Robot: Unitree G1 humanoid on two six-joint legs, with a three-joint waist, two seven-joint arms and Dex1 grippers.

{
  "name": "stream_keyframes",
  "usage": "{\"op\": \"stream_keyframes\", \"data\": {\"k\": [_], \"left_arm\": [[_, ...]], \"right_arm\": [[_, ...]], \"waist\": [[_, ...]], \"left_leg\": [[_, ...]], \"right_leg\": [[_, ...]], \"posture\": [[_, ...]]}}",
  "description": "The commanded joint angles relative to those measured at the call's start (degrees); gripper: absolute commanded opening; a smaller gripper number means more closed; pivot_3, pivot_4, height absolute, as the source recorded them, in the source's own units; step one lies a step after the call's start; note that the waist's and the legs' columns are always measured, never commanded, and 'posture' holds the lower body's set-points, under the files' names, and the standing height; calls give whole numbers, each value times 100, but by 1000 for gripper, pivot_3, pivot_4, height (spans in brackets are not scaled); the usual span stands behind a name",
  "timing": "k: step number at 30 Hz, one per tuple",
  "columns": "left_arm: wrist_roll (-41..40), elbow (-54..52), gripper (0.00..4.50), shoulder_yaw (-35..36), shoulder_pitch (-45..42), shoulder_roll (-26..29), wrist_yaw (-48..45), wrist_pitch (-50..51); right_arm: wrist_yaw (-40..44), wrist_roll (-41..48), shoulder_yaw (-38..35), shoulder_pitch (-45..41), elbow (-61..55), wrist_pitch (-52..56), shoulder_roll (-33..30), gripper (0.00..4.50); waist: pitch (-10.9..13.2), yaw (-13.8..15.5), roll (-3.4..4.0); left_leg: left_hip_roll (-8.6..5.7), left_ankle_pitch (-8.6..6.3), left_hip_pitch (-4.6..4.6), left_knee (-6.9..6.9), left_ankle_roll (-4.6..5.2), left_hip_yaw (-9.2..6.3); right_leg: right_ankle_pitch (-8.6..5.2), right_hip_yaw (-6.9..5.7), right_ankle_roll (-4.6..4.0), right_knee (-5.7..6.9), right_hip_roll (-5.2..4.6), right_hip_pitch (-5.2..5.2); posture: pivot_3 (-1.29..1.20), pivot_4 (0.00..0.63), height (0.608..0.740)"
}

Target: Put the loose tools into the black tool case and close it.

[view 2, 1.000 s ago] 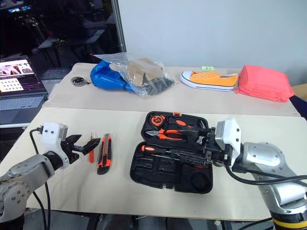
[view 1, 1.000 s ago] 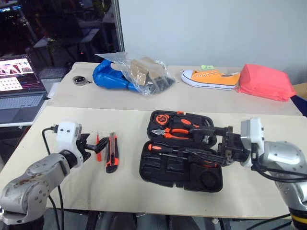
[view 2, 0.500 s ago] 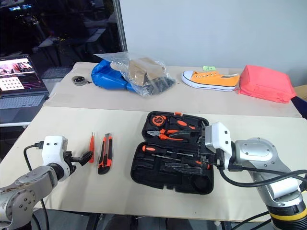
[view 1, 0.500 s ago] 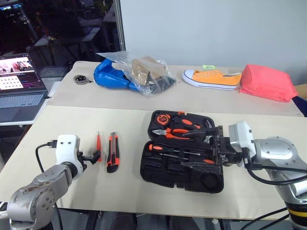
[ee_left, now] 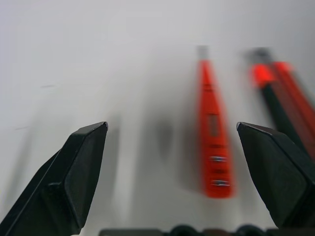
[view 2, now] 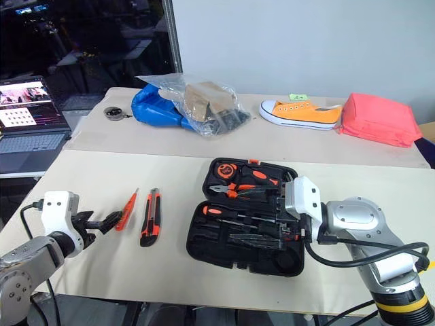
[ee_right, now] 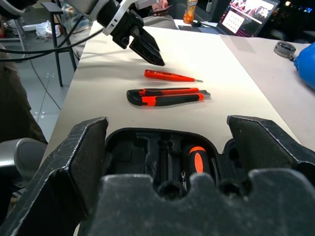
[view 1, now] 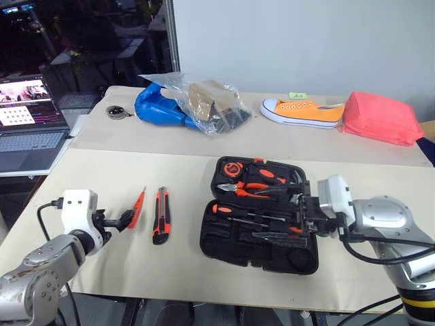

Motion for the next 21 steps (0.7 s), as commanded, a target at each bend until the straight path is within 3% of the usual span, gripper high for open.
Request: {"op": "stream_keyframes", "data": {"k": [1,5,13,17,19,21], "left_arm": [[148,-37,4500,-246,-41,250,-83,-18],[493,449,4500,-630,-61,436,-127,-186],[738,762,1757,-919,-109,382,-356,-503],[502,432,429,-556,12,371,-826,-1043],[33,161,440,-236,-12,598,-1452,-1183],[-211,-20,440,-177,-89,1273,-2415,-1364]], "right_arm": [[19,20,-66,-79,-36,-133,13,4469],[12,85,-144,-22,-115,-106,-20,4469],[-49,164,-365,197,-224,-86,-47,4500],[-192,252,-535,372,-330,-45,4,4500],[-291,249,-714,517,-394,-136,30,4500],[-308,353,-1037,800,-446,-151,-15,4500]], "waist": [[0,-1,1],[0,-16,1],[1,31,6],[1,22,5],[1,21,4],[0,36,-7]], "left_leg": [[1,0,0,-1,0,-1],[1,0,0,-5,0,0],[0,0,-1,-5,0,0],[-1,0,-6,-5,0,3],[0,0,-19,-6,0,1],[2,0,-43,-5,0,-1]], "right_leg": [[0,0,0,-1,1,0],[0,2,-2,0,4,-3],[-1,0,-3,1,-6,-4],[-2,1,-1,-2,-12,-5],[-2,-3,-1,-4,-12,-14],[-1,-8,-3,1,-11,-42]], "posture": [[0,150,740],[0,150,740],[0,150,740],[0,150,740],[0,150,740],[0,150,740]]}}
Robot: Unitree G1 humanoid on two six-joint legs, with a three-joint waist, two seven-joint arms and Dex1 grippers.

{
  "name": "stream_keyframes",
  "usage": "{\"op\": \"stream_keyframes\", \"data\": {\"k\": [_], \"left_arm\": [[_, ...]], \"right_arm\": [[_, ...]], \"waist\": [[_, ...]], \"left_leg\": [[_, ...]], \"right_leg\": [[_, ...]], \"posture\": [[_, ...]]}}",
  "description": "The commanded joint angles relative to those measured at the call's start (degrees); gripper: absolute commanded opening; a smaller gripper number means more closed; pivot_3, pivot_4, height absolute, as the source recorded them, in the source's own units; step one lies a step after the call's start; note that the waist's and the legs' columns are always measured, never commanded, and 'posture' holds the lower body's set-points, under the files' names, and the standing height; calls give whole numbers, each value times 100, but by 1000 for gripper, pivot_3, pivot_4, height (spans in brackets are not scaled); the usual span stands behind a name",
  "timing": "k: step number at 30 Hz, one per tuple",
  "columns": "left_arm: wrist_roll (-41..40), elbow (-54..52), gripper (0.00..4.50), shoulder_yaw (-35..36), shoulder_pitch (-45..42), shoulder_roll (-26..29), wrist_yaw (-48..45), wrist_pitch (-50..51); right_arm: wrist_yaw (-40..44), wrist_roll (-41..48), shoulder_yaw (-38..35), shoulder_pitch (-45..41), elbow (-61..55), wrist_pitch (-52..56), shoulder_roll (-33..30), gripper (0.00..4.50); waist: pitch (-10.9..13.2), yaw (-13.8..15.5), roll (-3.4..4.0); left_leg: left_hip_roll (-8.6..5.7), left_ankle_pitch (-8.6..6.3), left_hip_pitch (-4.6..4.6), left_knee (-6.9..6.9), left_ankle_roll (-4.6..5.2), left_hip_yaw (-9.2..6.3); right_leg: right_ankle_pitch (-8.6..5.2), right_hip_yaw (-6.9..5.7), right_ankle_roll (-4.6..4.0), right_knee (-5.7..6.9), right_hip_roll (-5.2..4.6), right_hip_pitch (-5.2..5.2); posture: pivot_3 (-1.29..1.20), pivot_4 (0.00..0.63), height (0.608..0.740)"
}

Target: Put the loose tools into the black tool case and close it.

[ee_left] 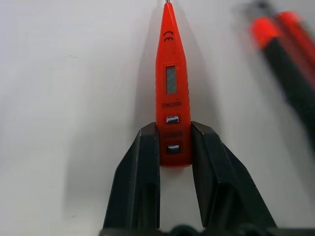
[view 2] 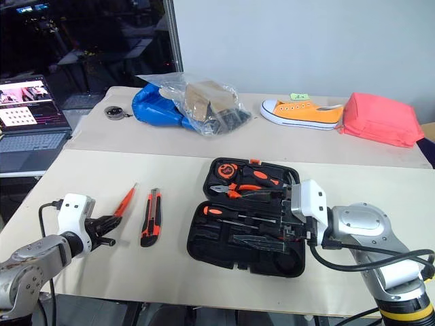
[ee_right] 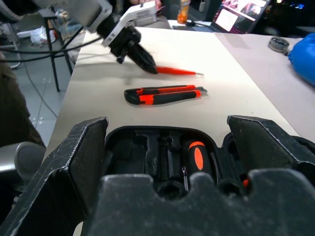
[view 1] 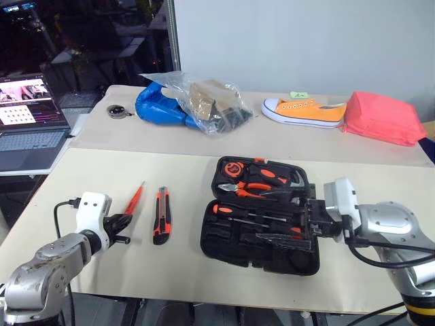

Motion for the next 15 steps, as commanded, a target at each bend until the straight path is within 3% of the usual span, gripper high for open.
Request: {"op": "stream_keyframes", "data": {"k": [1,3,6,10,13,15], "left_arm": [[-762,-594,440,408,-262,1134,-1704,-365],[-1069,-604,440,33,-728,1603,-2298,-302],[-745,-665,440,-1185,-1554,1979,-3065,-755],[318,-247,440,-2877,-2606,1864,-3512,-1424],[1129,464,440,-4145,-3462,1423,-3898,-1817],[1525,854,440,-4617,-3795,1198,-4039,-2016]], "right_arm": [[-106,125,-758,441,-279,-254,-34,4500],[55,192,-1174,865,-273,-246,-140,4500],[395,228,-1874,1570,-164,-306,-299,4500],[839,322,-2706,2297,-41,-269,-450,4500],[1287,294,-3461,2873,191,-270,-585,4500],[1422,265,-3691,3048,314,-291,-623,4500]], "waist": [[-3,20,-6],[-7,65,16],[-14,147,44],[-12,103,41],[-13,123,43],[-12,138,41]], "left_leg": [[1,1,-26,2,-1,-6],[2,2,-33,1,-2,-4],[-13,2,-32,1,-1,4],[-31,1,-31,5,0,26],[-30,2,-31,12,1,36],[-29,2,-30,17,1,44]], "right_leg": [[0,-8,-3,7,3,-28],[2,-10,-8,9,9,-42],[-3,-10,-6,5,4,-38],[-6,13,8,2,4,-34],[-5,11,7,5,22,-32],[-5,8,7,9,27,-31]], "posture": [[0,150,740],[0,150,740],[0,150,740],[0,150,740],[0,150,740],[0,150,740]]}}
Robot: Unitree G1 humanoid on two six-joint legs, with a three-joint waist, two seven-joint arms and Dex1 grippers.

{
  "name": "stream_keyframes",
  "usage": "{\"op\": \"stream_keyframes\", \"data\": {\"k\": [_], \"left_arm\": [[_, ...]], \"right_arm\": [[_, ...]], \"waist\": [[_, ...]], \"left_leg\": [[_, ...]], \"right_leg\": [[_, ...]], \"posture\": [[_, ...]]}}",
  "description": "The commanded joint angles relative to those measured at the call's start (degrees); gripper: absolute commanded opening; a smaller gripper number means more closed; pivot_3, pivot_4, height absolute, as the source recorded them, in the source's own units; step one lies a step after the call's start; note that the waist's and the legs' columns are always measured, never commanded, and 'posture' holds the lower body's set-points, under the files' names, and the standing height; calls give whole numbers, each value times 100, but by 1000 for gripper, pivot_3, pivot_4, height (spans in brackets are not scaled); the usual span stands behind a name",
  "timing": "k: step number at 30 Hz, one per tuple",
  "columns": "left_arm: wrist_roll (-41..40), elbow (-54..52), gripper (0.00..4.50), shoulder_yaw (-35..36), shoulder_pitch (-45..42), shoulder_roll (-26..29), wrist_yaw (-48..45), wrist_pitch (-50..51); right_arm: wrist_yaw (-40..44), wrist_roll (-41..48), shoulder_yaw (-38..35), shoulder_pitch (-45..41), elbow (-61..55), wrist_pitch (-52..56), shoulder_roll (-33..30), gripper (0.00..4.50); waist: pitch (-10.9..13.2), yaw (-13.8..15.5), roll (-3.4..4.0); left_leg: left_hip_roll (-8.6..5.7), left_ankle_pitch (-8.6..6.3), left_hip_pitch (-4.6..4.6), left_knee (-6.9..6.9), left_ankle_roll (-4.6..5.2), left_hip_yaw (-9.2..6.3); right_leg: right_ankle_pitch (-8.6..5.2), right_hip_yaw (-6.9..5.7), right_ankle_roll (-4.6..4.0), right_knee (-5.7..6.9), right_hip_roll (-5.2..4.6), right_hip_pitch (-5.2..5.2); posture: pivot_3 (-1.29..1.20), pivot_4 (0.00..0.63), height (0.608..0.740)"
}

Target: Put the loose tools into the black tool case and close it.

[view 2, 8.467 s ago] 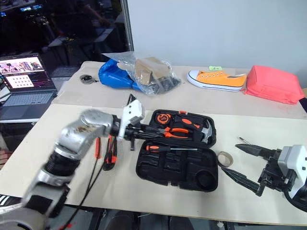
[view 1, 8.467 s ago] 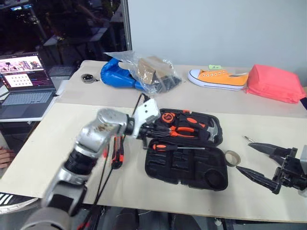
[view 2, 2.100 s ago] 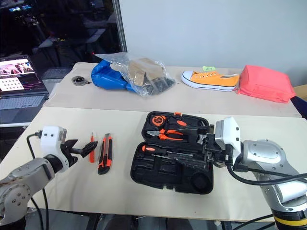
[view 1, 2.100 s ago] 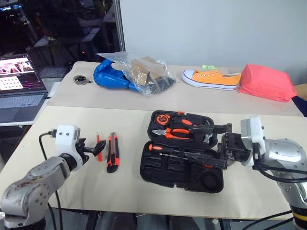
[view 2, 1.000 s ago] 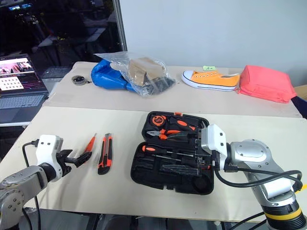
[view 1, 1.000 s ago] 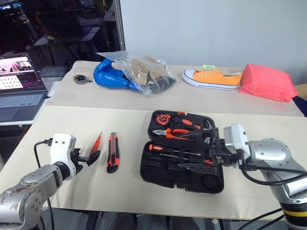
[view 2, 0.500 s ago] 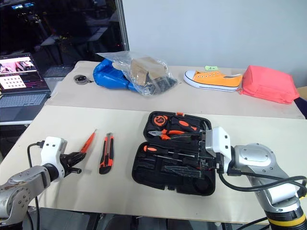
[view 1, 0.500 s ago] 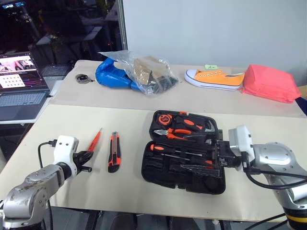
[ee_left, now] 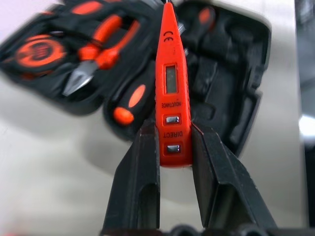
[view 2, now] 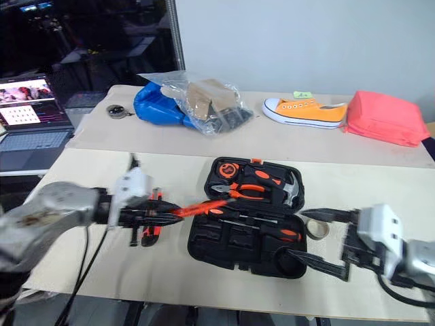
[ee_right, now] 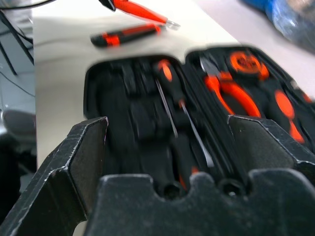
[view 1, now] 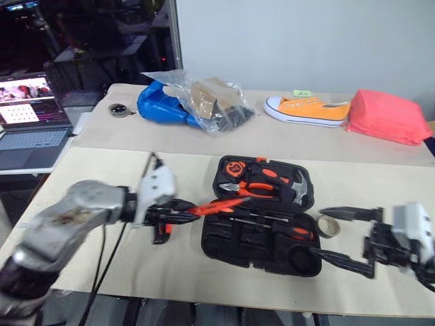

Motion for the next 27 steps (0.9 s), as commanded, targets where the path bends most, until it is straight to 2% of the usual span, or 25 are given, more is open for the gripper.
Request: {"op": "stream_keyframes", "data": {"k": [1,5,11,20,27], "left_arm": [[927,766,440,-997,-659,-405,-368,-544],[1364,1318,440,-1452,-1012,-804,-715,-1033],[1849,1910,440,-1768,-1210,-1179,-983,-1458],[2339,2464,440,-1781,-1312,-1377,-1222,-1983],[2390,2343,440,-1661,-1224,-1277,-1385,-1955]], "right_arm": [[392,53,-716,302,188,-117,-143,4500],[554,28,-1113,552,298,-128,-158,4500],[655,-10,-1335,615,406,-139,-224,4500],[650,-2,-1113,256,414,-68,-491,4500],[647,-29,-1074,169,412,-41,-535,4500]], "waist": [[1,0,-2],[2,-48,-3],[1,-31,-1],[1,-20,-2],[0,-25,0]], "left_leg": [[1,0,1,2,1,0],[-2,0,-3,3,2,-1],[-4,0,-4,5,2,-4],[-9,0,-2,17,3,-5],[-9,0,1,18,3,-8]], "right_leg": [[-1,-1,2,0,5,0],[-7,13,13,2,11,-2],[-7,13,13,1,9,-1],[-19,14,43,11,4,5],[-20,15,45,21,5,6]], "posture": [[0,150,740],[0,150,740],[0,150,740],[0,150,740],[0,150,740]]}}
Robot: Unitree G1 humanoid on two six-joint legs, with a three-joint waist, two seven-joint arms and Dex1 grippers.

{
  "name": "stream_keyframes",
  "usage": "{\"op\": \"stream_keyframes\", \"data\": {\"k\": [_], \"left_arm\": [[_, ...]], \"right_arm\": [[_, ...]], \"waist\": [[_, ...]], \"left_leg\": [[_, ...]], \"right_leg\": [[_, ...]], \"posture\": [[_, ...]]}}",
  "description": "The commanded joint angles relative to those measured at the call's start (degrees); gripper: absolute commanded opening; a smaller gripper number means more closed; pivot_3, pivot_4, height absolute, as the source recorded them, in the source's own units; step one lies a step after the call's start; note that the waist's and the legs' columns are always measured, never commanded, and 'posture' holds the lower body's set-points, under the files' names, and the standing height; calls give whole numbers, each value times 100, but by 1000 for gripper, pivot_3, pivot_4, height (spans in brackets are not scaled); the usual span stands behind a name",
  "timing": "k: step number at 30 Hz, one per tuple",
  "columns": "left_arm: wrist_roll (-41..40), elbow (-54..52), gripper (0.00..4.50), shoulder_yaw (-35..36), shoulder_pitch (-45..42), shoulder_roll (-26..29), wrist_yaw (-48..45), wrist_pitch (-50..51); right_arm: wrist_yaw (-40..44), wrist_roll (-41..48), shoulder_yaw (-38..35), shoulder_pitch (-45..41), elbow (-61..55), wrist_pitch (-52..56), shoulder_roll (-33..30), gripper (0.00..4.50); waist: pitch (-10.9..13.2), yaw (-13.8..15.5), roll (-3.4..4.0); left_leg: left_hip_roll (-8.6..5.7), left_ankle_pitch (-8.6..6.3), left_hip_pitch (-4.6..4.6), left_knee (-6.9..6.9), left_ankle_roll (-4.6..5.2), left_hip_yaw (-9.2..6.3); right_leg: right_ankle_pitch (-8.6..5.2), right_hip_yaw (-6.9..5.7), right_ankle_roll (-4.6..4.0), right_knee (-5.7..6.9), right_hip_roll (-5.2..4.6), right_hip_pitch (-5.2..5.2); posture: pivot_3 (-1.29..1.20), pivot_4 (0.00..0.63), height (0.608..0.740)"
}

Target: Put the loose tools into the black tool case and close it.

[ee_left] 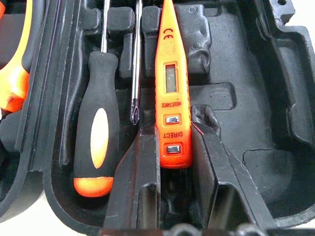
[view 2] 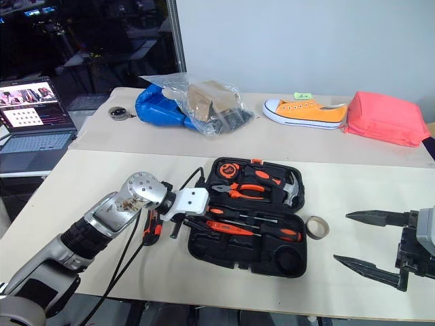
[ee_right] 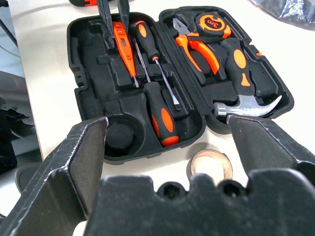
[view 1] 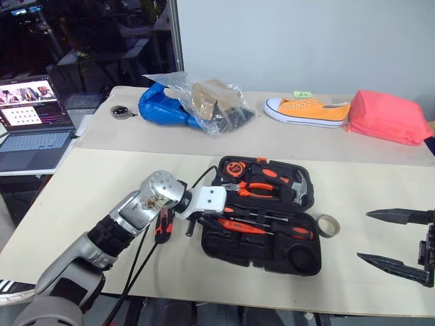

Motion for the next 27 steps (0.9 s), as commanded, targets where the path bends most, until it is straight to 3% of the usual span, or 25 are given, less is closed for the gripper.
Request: {"op": "stream_keyframes", "data": {"k": [1,12,14,19,26,27], "left_arm": [[140,-147,440,81,47,154,-136,93],[207,-261,440,74,191,243,-218,190],[192,-261,1449,76,169,186,-195,294],[58,-469,3143,247,175,150,-202,465],[-680,-903,3143,1126,291,-2,80,956],[-891,-938,2896,1290,345,-86,129,1113]], "right_arm": [[-12,23,-3,-81,-83,11,-104,4500],[-43,21,74,-177,-75,37,-173,4500],[-23,23,56,-194,-63,48,-197,4500],[-11,8,41,-203,-49,57,-207,4500],[-24,-12,78,-233,-32,36,-182,4500],[-38,-23,102,-240,-29,24,-170,4500]], "waist": [[0,-4,1],[-3,-2,5],[-3,2,5],[-4,2,7],[-7,14,12],[-7,18,12]], "left_leg": [[0,0,1,2,0,0],[1,0,3,12,0,-1],[1,0,4,14,0,-1],[0,0,6,15,0,-1],[2,0,1,19,0,-4],[2,0,1,19,0,-5]], "right_leg": [[0,0,0,2,0,0],[-1,0,1,12,0,3],[-1,-1,1,12,0,5],[-2,-3,3,12,0,10],[-2,-5,3,13,-1,8],[-2,-7,3,13,-1,9]], "posture": [[0,150,740],[0,150,740],[0,150,740],[0,150,740],[0,150,740],[0,150,740]]}}
